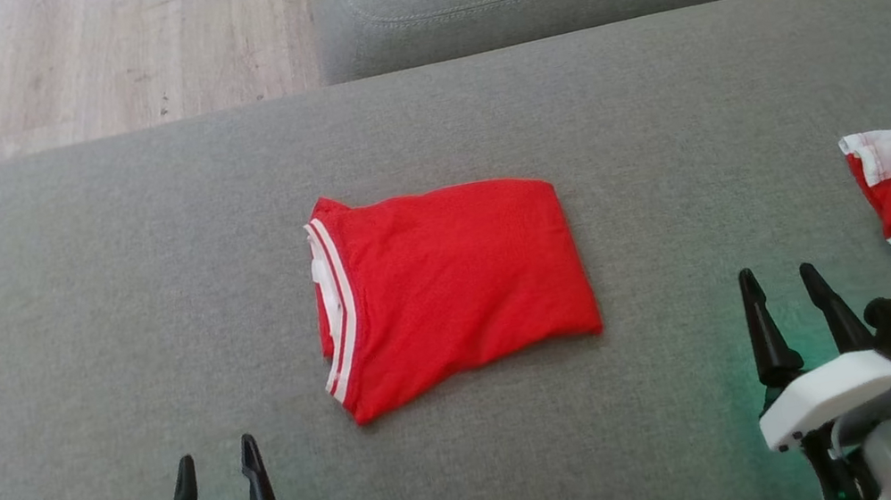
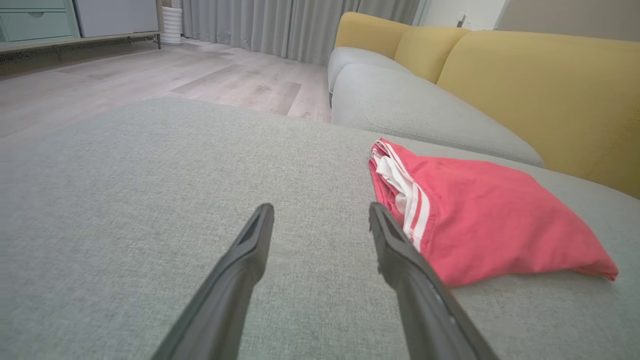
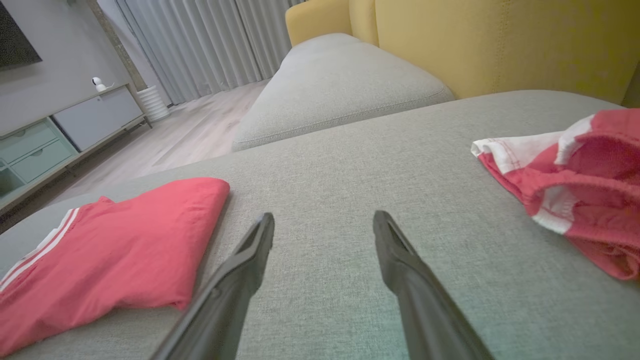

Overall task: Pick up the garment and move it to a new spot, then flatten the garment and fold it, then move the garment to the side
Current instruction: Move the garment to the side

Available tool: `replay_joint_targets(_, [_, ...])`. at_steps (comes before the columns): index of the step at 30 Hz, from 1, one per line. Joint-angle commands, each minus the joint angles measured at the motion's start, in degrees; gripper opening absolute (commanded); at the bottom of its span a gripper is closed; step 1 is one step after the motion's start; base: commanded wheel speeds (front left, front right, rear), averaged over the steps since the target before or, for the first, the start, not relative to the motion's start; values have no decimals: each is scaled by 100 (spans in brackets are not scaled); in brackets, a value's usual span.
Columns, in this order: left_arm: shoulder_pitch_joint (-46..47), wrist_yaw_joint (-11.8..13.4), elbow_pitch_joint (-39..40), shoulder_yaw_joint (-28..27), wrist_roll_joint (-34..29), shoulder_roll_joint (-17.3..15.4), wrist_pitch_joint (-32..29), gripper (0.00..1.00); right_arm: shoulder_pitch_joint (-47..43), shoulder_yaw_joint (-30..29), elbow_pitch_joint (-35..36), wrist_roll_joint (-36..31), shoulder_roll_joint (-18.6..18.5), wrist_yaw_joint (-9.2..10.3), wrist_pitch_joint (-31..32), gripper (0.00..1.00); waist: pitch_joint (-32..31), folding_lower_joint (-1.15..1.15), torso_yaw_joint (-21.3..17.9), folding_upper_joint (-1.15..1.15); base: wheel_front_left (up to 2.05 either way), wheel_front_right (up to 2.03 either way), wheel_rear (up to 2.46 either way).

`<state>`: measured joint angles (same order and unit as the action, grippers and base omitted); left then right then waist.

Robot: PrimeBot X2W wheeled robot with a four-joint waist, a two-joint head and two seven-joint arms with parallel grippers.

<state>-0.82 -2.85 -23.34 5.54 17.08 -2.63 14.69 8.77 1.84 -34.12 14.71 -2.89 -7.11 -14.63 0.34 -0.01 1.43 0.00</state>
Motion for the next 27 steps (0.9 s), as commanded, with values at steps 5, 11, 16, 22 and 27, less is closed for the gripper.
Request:
replay_joint_targets(5, [238,1,200,-42,-31,-25,30,100,409,443,1,118,2,-37,-37,100,170,1,184,0,0,0,0])
replay_joint_targets(11, [441,-44,165,154,20,-25,30,100,1377,1232,-486,481,2,-37,-37,100,483,1,583,0,0,0,0])
replay_joint_targets(16, [569,-73,90,352,120,-25,30,100,2078,1190,-1756,641,2,-37,36,100,707,1,1058,0,0,0,0])
replay_joint_targets(22, [588,-69,116,371,213,-25,30,100,2500,1142,-2971,613,2,-37,90,100,837,1,1378,0,0,0,0])
replay_joint_targets(27, [515,-72,144,227,184,-25,30,100,2550,1493,-3304,841,2,-37,46,0,837,1,1293,0,0,0,0])
